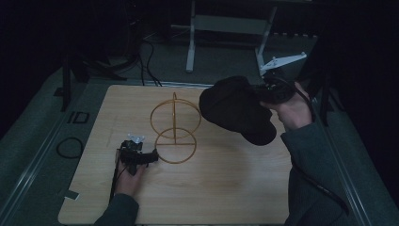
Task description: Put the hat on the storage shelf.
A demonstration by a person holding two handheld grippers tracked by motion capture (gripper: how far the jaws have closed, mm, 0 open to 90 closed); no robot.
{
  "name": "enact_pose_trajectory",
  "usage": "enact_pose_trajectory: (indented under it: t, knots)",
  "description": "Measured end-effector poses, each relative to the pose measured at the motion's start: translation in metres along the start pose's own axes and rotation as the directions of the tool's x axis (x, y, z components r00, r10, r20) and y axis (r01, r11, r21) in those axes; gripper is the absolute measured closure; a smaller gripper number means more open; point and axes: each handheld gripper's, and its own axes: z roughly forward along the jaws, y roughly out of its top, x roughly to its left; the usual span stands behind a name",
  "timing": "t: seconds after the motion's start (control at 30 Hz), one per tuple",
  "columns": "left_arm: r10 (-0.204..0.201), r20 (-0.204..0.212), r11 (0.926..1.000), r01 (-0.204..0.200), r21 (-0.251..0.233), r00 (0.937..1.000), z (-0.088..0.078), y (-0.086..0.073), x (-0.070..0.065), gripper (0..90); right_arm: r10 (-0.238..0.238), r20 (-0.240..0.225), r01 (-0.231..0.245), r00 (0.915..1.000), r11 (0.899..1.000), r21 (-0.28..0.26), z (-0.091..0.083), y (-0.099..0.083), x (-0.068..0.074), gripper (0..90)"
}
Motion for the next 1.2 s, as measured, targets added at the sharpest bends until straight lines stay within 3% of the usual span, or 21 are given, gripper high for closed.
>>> enact_pose_trajectory:
  t: [0.37, 0.83, 1.2]
  knots:
    - [0.0, 0.0, 1.0, 0.0, 0.0, 1.0, 0.0, 0.0, 0.0, 0.7, -0.002, -0.047, 0.0, 0.9989, 0.999, -0.047, 0.0, 0.012, 0.004, 85.9]
    - [0.002, 0.002, 1.0, -0.002, 0.001, 1.0, 0.0, 0.0, 0.0, 0.7, -0.024, -0.073, 0.019, 0.9971, 0.997, -0.072, 0.008, 0.027, 0.015, 86.0]
    - [0.004, 0.005, 1.0, -0.004, 0.001, 1.0, 0.001, 0.001, 0.0, 0.7, -0.016, -0.088, 0.007, 0.996, 0.995, -0.095, 0.009, 0.031, 0.017, 86.0]
